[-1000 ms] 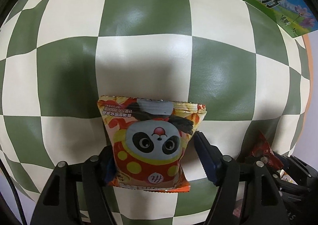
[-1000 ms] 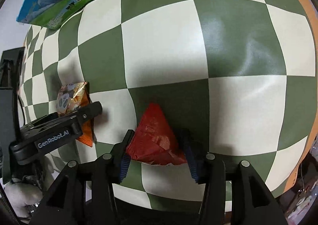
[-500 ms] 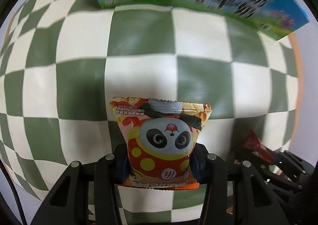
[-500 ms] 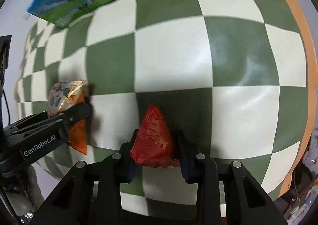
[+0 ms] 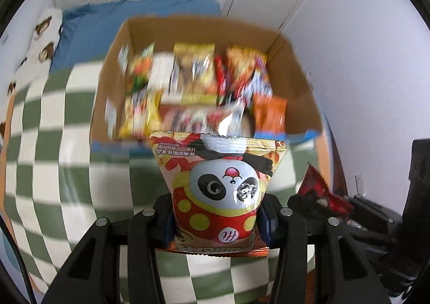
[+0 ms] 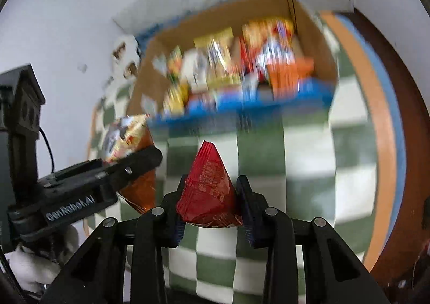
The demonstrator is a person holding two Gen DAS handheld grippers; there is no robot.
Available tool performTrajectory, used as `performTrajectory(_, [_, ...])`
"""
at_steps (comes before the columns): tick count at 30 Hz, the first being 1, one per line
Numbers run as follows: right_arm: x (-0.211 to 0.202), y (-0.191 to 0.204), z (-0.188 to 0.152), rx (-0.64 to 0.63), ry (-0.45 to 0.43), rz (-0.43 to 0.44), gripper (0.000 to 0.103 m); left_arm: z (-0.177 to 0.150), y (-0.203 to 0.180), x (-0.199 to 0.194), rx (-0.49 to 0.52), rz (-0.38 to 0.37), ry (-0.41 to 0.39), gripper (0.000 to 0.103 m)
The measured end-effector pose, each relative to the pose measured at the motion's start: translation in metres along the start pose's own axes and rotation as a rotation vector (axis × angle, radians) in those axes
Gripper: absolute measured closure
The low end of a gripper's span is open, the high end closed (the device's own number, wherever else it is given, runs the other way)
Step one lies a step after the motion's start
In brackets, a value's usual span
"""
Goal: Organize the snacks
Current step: 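Carry both packets into the cardboard box and open both grippers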
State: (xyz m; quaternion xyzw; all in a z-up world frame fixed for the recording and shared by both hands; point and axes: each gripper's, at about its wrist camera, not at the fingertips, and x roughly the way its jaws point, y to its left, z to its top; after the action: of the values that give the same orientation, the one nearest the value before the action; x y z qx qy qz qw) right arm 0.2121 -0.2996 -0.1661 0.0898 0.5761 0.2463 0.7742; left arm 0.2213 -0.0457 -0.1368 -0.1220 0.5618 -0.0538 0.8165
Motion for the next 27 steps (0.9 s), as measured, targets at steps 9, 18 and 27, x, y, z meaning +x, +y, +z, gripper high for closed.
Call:
performTrajectory(9, [0.015, -0.002, 0.118, -0.056, -0.05, -0.042, 0.066, 0.111, 0.015, 0.046, -0.042, -0.013, 0.073, 0.058])
performTrajectory(18, [0.103, -0.021, 0.162, -0.024, 0.081, -0.044, 0.066, 0.159, 0.043, 0.125, -0.101, 0.019, 0.245, 0.058])
performTrajectory(27, [0.146, -0.042, 0.17, 0.032, 0.161, 0.0, 0.065, 0.158, 0.054, 0.164, -0.136, 0.006, 0.32, 0.058])
